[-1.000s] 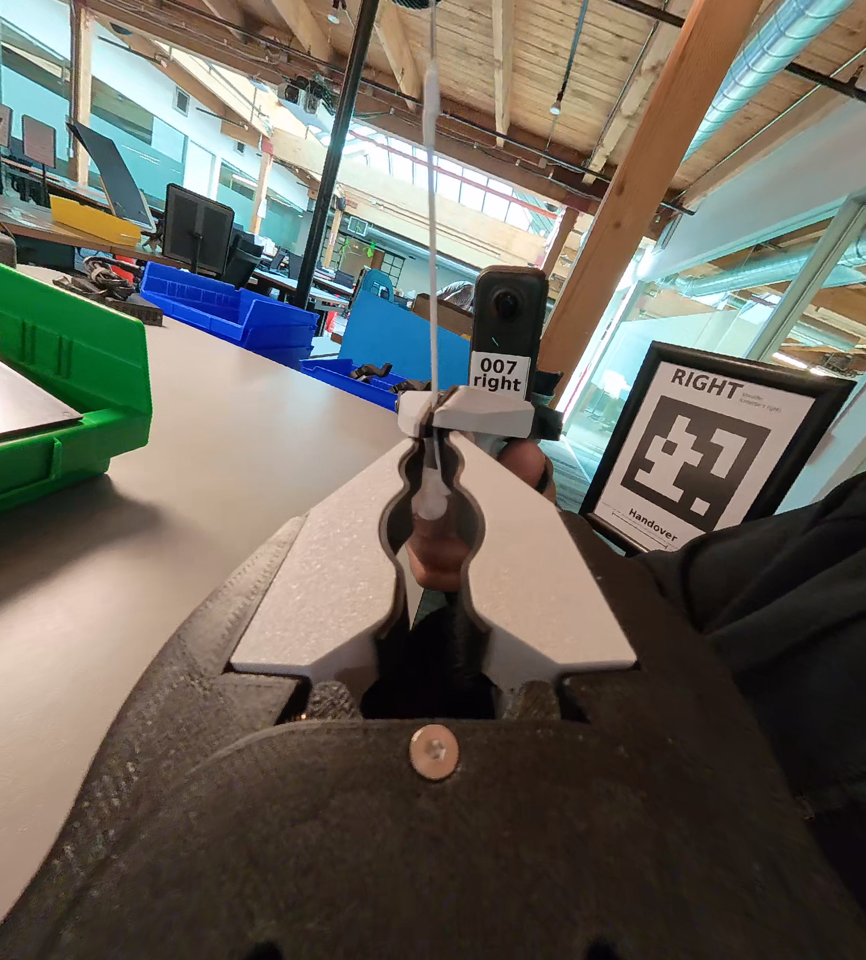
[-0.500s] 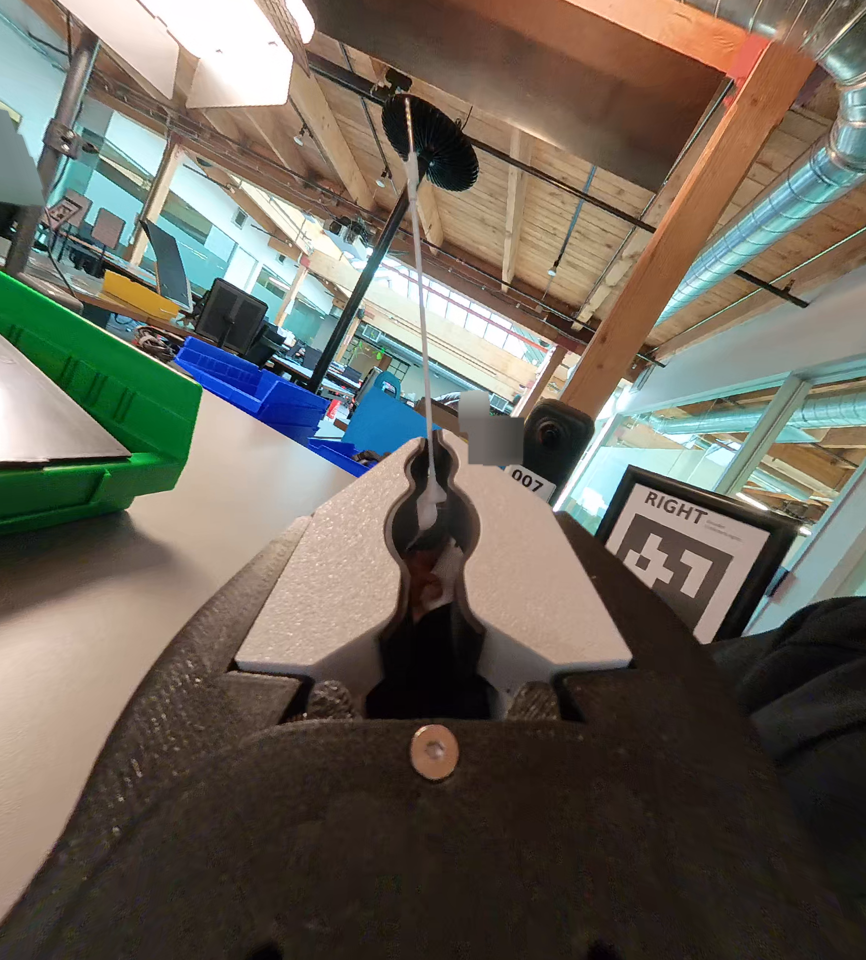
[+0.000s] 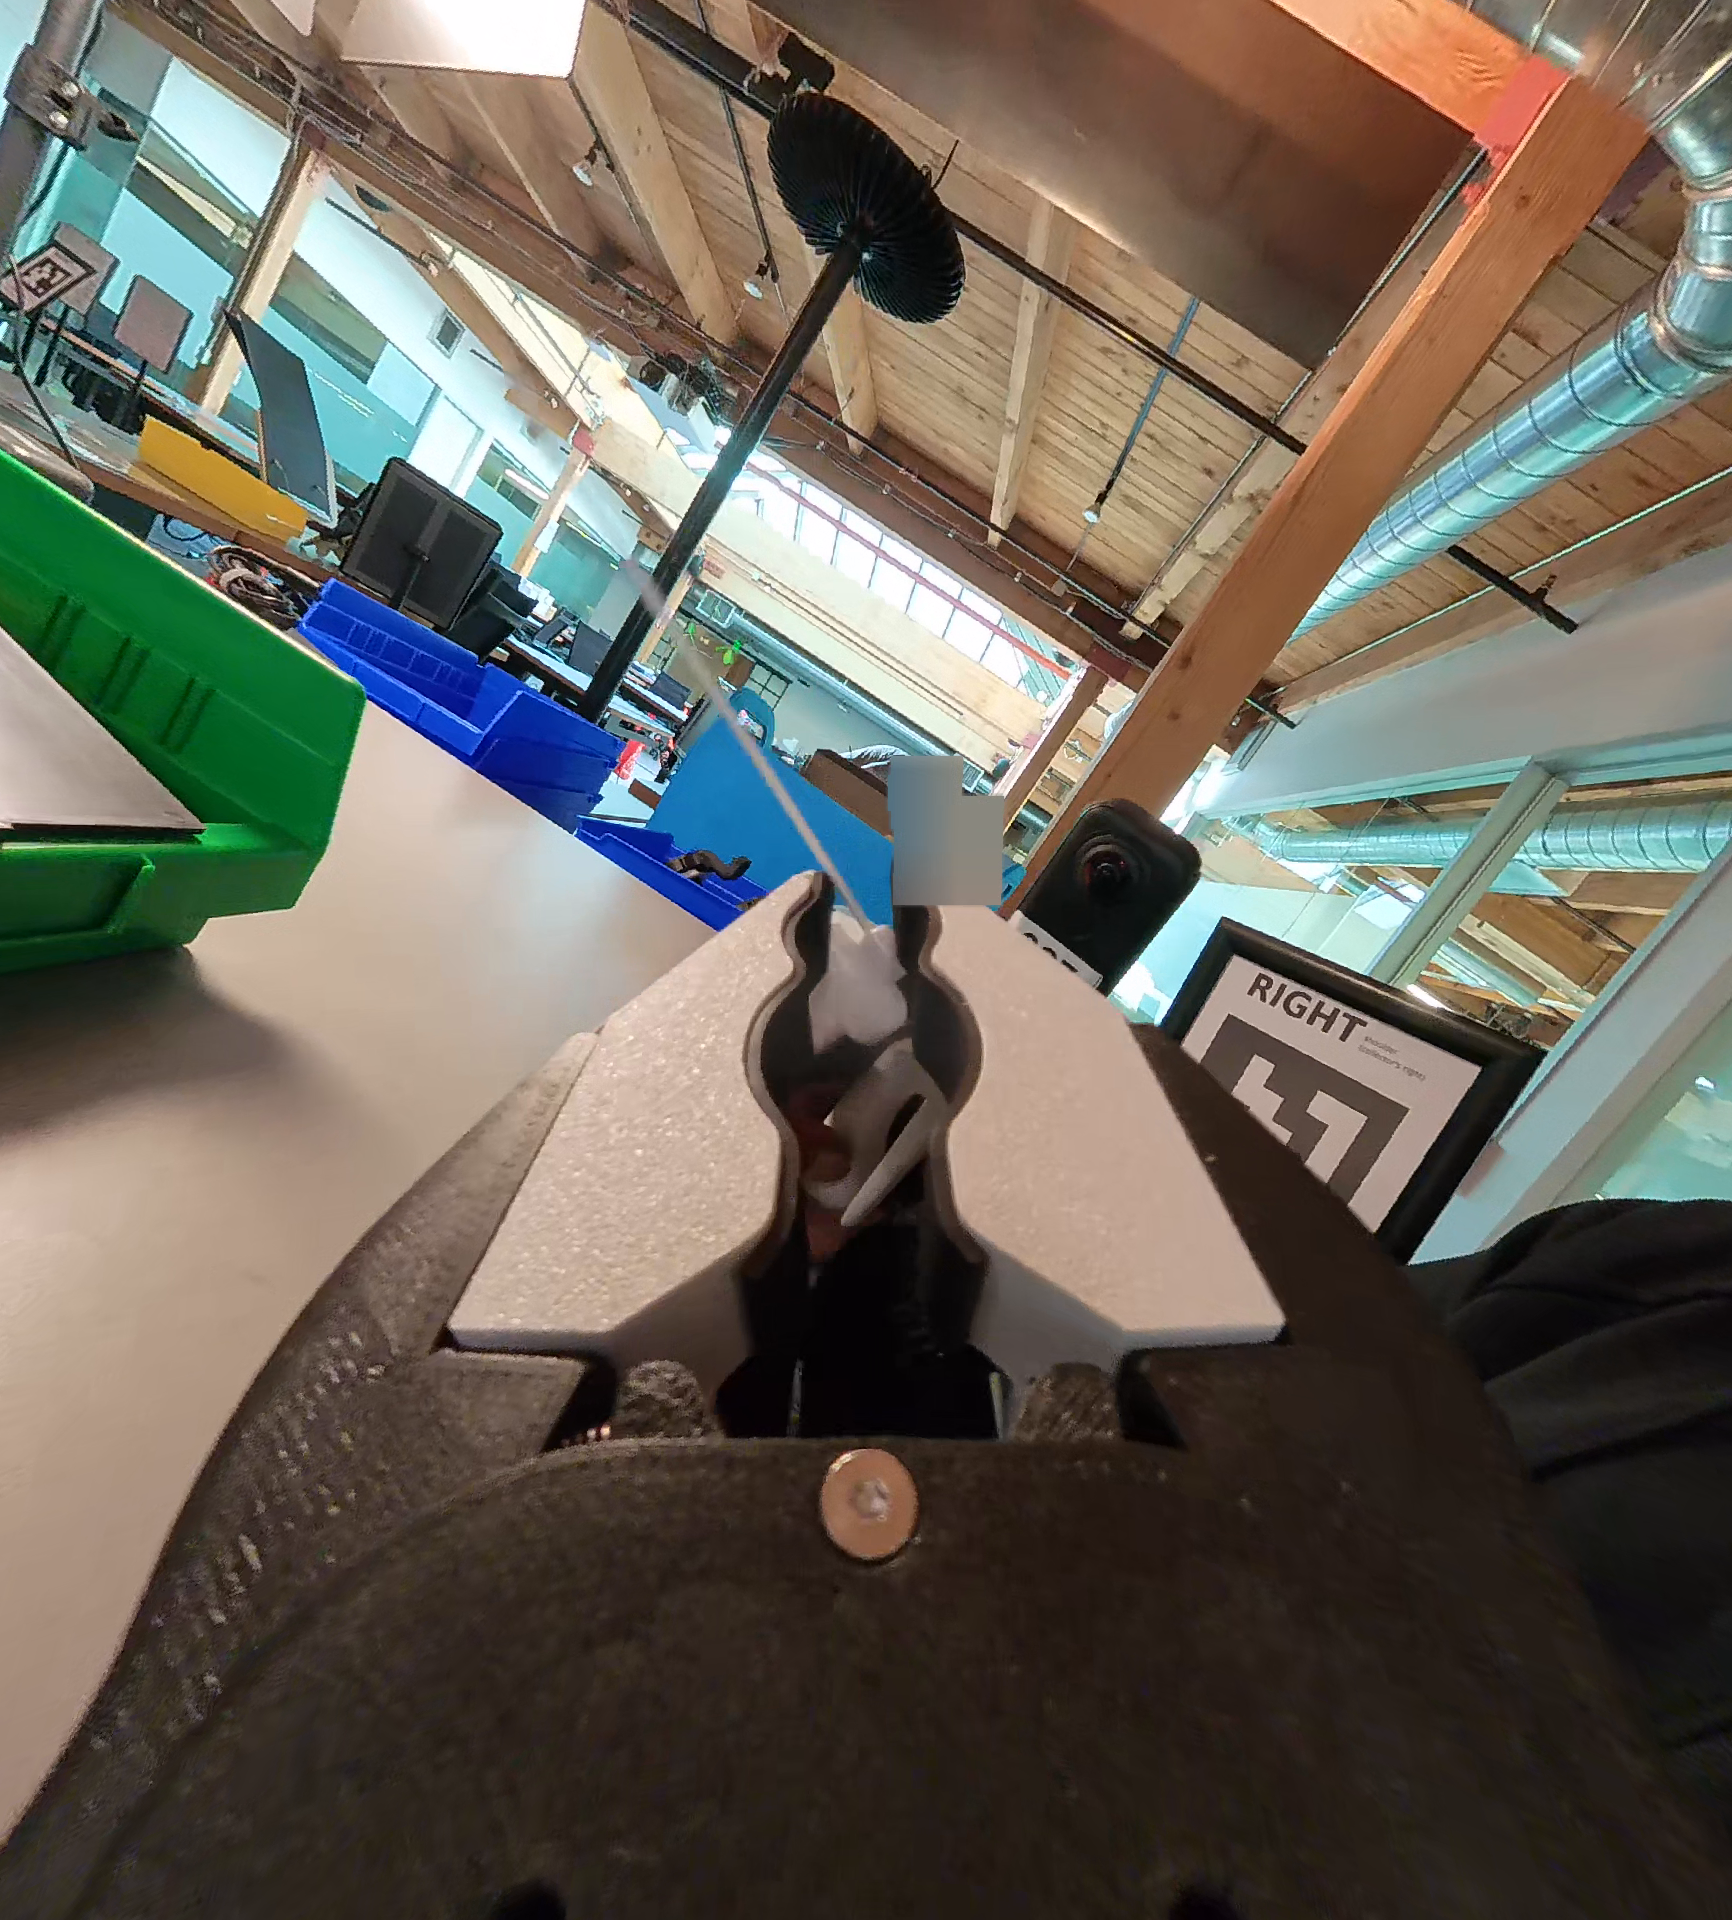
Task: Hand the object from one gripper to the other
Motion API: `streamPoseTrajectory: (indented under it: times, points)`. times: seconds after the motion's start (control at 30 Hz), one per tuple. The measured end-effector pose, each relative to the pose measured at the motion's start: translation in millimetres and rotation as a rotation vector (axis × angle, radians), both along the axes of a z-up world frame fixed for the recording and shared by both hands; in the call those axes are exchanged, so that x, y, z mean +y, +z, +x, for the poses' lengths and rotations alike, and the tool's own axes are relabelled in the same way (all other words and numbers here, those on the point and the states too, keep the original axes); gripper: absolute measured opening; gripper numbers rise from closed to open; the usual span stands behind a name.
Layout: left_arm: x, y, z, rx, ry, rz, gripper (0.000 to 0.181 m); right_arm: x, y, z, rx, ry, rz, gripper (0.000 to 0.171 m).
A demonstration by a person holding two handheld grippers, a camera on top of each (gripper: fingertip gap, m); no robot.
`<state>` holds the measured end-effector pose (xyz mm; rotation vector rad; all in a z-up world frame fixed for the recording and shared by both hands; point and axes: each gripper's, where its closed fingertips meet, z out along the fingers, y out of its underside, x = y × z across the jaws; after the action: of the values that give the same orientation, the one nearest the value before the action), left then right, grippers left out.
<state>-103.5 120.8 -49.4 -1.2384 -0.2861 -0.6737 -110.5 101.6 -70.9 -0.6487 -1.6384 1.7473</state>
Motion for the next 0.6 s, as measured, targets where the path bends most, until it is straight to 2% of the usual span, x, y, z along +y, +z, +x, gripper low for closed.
streamPoseTrajectory:
  times: [0.03, 0.27, 0.6]
  points:
    - [0.1, -0.3, -0.8, -0.002, 0.002, 0.0, 0.015, 0.9, 1.1, 0.4, -0.004, 0.007, -0.016, 0.025]
    - [0.4, -2.7, -3.5, -0.014, -0.002, 0.014, 0.028, 4.6, 10.1, 4.1, -0.034, 0.06, -0.13, 0.024]
    - [0.6, -3.0, -0.1, -0.039, -0.048, 0.042, 0.033, 1.7, 7.9, 2.2, -0.022, 0.047, -0.12, 0.022]
